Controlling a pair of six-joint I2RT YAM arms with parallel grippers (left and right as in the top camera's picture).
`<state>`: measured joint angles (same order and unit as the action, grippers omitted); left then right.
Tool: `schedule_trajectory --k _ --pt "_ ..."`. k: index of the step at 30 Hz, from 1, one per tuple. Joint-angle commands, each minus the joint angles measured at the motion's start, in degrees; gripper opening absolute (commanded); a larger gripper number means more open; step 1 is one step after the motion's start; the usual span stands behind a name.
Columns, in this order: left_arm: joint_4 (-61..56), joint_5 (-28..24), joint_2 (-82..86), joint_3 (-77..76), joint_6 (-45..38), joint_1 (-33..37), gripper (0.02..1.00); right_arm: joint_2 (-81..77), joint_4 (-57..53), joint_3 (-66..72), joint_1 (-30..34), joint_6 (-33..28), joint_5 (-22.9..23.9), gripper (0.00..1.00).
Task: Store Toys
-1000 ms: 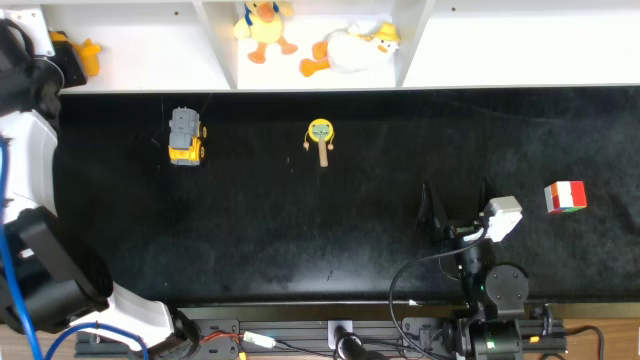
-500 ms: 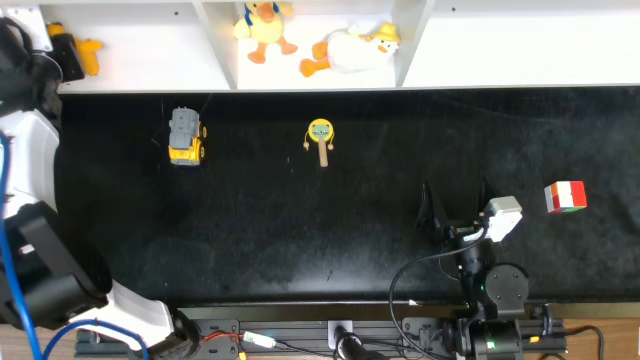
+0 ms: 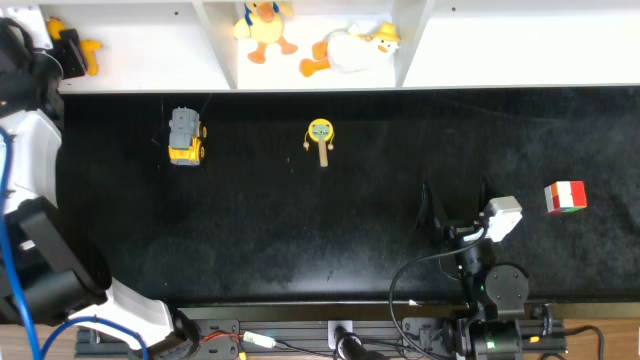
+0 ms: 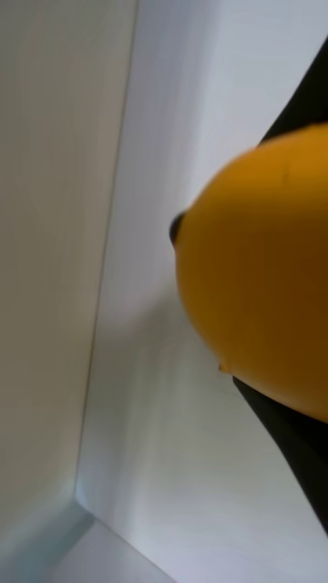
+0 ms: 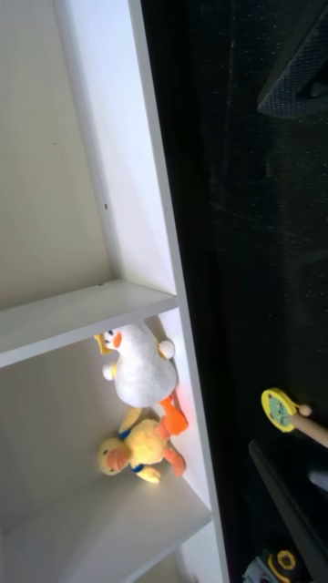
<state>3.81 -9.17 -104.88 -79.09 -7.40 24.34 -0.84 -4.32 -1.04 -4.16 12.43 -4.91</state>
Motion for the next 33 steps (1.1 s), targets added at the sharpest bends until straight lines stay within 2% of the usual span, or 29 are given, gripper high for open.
schedule_trajectory --k 1,2,5,23,33 --pt "0.02 -2.4 -1.33 1.29 0.46 -0.31 0.836 0.57 0.22 0.76 -0.33 0.44 0.46 0.996" --pt "-0.13 -2.45 -1.33 1.29 0.61 -0.31 0.901 0.57 0.22 0.76 -0.33 0.44 0.46 0.996" --pt "-0.59 -2.45 -1.33 1.29 1.55 -0.31 0.998 0.57 0.22 0.76 -0.33 0.44 0.46 0.998" --pt "-1.66 -2.36 1.22 0.24 1.49 -0.31 0.996 0.57 0.22 0.76 -0.33 0.44 0.46 0.996" --pt "9.81 -1.27 11.96 0.26 -0.09 0.04 0.998 0.57 0.22 0.76 -0.33 0.44 0.46 0.996"
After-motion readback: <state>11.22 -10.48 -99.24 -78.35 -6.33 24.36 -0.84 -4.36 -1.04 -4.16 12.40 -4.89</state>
